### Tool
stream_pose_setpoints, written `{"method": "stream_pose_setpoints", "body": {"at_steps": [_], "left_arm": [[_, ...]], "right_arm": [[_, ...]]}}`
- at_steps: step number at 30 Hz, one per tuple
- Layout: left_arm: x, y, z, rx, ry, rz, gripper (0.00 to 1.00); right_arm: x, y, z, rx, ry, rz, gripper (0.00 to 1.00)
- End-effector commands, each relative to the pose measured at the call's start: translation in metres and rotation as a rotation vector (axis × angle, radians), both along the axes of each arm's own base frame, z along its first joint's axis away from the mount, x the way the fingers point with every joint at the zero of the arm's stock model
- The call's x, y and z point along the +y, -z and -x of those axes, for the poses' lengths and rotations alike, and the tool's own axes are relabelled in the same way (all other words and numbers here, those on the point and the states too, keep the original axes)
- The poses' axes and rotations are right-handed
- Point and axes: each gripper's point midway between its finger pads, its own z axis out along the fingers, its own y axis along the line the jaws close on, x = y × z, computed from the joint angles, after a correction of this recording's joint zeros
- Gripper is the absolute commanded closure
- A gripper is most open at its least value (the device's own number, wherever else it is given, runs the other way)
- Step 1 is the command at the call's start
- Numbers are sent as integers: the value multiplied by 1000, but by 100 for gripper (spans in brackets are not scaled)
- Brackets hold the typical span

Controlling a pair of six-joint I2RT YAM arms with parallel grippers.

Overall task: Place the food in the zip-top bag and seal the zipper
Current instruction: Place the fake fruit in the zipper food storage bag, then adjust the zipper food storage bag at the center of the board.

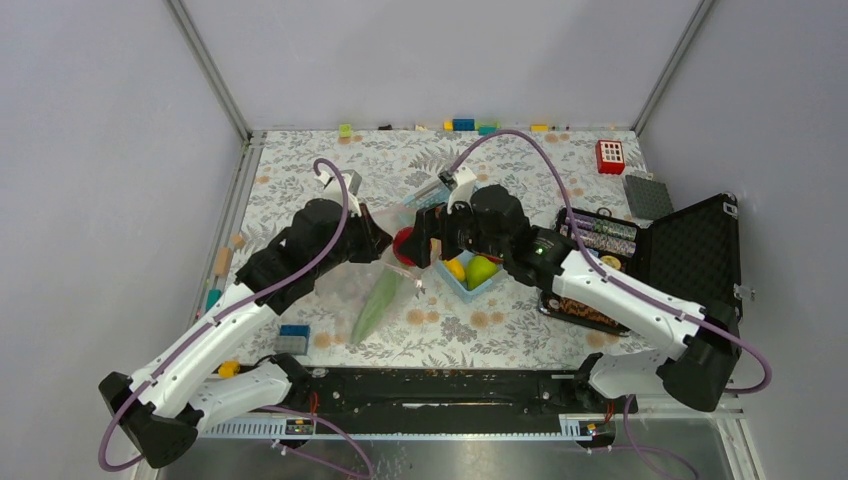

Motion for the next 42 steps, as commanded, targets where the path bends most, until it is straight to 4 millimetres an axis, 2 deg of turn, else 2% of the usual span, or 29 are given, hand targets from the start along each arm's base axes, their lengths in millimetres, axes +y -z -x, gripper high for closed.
{"method": "stream_pose_setpoints", "body": {"at_steps": [1,4,7,12,16,23,26,27,29,31,34,37,39,42], "left_arm": [[-9,-54,-1,-119,27,118,100],[-6,-58,0,-130,17,125,100],[-7,-63,1,-137,21,136,100],[-8,-63,1,-134,29,138,100],[-9,-62,2,-131,37,140,100],[-11,-61,5,-129,54,146,100],[-10,-62,6,-133,54,148,100],[-10,-63,6,-135,54,149,100],[-8,-63,6,-140,48,149,100],[-7,-63,5,-144,41,146,100],[-2,-65,3,-158,15,129,100],[14,-65,-3,-156,-55,60,100],[27,-63,-6,-129,-110,-9,100],[48,-64,-7,-65,-207,-101,100]], "right_arm": [[-11,-56,2,-116,26,-65,0],[-27,-66,-3,-161,100,-66,0],[-52,-68,-14,-183,239,-48,0],[-81,-45,-28,-167,397,47,0],[-80,-25,-35,-111,432,98,0],[-59,5,-49,-33,418,149,8],[-44,17,-50,-1,364,147,19],[-40,19,-50,7,350,147,27],[-35,18,-48,7,322,132,52],[-33,14,-45,-5,298,118,73],[-38,4,-43,-40,286,130,90],[-58,-15,-46,-111,325,188,100],[-76,-32,-47,-155,353,249,100],[-88,-64,-44,-213,340,298,100]]}}
